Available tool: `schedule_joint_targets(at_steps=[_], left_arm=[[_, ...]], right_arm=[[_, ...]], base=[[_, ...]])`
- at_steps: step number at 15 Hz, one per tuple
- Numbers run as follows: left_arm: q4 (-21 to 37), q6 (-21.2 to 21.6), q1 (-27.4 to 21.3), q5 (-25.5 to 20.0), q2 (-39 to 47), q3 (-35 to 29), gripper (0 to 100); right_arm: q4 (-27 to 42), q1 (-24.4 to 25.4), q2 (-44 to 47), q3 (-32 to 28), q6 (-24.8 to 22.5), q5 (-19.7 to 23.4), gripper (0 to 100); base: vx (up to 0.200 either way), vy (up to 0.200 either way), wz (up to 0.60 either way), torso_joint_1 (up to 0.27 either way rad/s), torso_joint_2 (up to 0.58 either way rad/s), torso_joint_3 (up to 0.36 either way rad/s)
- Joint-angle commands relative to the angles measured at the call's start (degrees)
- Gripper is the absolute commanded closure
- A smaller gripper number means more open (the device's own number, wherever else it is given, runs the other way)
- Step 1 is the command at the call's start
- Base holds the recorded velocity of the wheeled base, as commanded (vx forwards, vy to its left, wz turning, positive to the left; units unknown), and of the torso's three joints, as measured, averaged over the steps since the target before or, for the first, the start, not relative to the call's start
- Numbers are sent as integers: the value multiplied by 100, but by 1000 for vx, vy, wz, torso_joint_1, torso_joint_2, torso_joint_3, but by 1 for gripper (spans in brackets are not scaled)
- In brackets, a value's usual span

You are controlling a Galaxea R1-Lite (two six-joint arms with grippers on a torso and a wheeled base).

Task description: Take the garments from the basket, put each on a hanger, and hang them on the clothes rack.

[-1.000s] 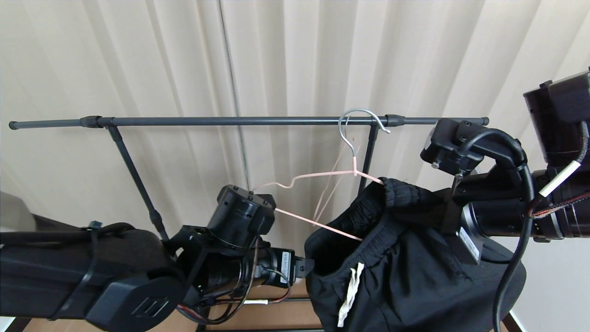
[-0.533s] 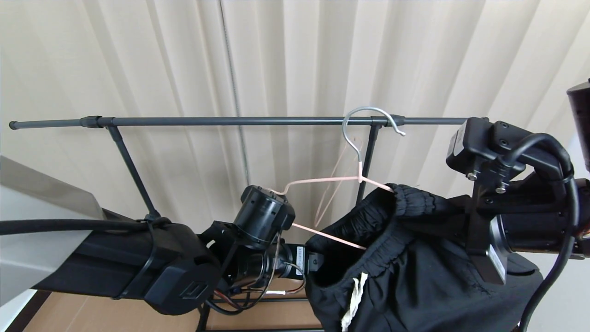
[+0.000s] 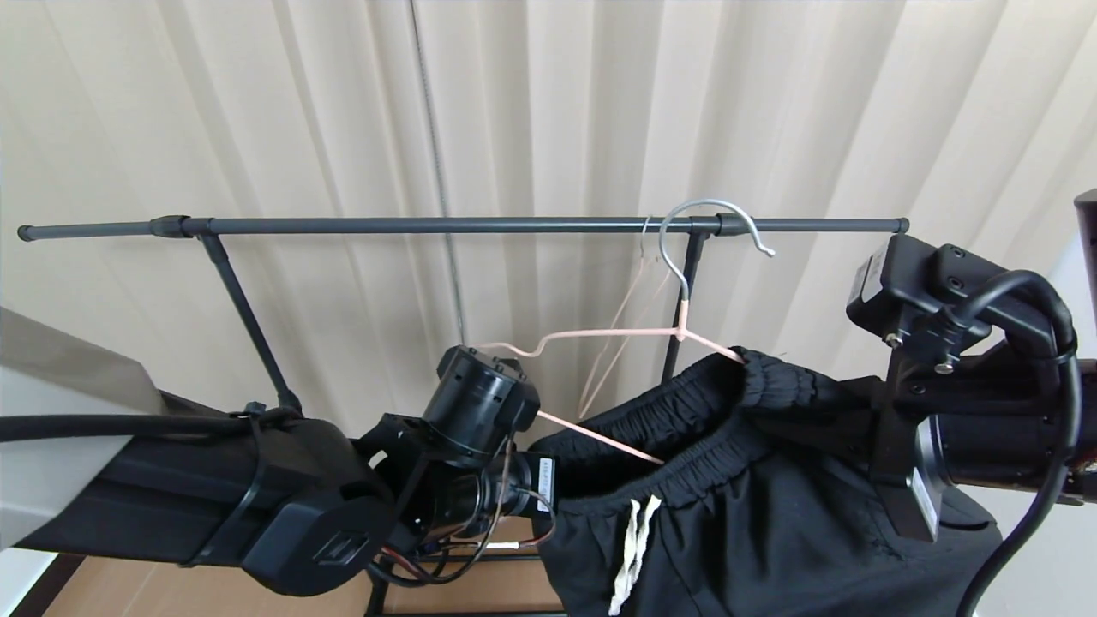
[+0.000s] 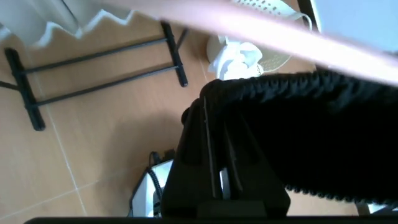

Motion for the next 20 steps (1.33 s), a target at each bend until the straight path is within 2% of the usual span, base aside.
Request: schedule_joint_targets(at_steps=[1,3,4,5,7,15,17,20], left_arm=[[-6,230,77,111,-297,24,100],[-6,336,138,243,-297,-28,100],[-6,345,156,243,-288,-37,100],[-6,380,209,269,-217,-125,100],[-6,538,279,436,-138,-266,100],[12,626,587,533,-42,-538,100],[12,643,710,533,-15,-608,100],[30,749,903,533,64,-784,100]], right_arm=[[-467,-342,5,568,66,125,100],[-1231,-518,-100,1333,260,450,100],[-1460,-536,-118,1535,286,468,100],[-2075,-650,-118,2080,295,468,100],[-2620,-667,-74,2388,269,433,100],[-2620,-667,-311,2564,242,450,100],[-2611,-667,-294,2643,146,450,100],[-2620,-667,-311,2836,-259,442,100]], base=[[0,0,0,0,0,0],[0,0,0,0,0,0],[0,0,0,0,0,0],[0,0,0,0,0,0],[0,0,0,0,0,0],[0,0,0,0,0,0],[0,0,0,0,0,0],[0,0,0,0,0,0]])
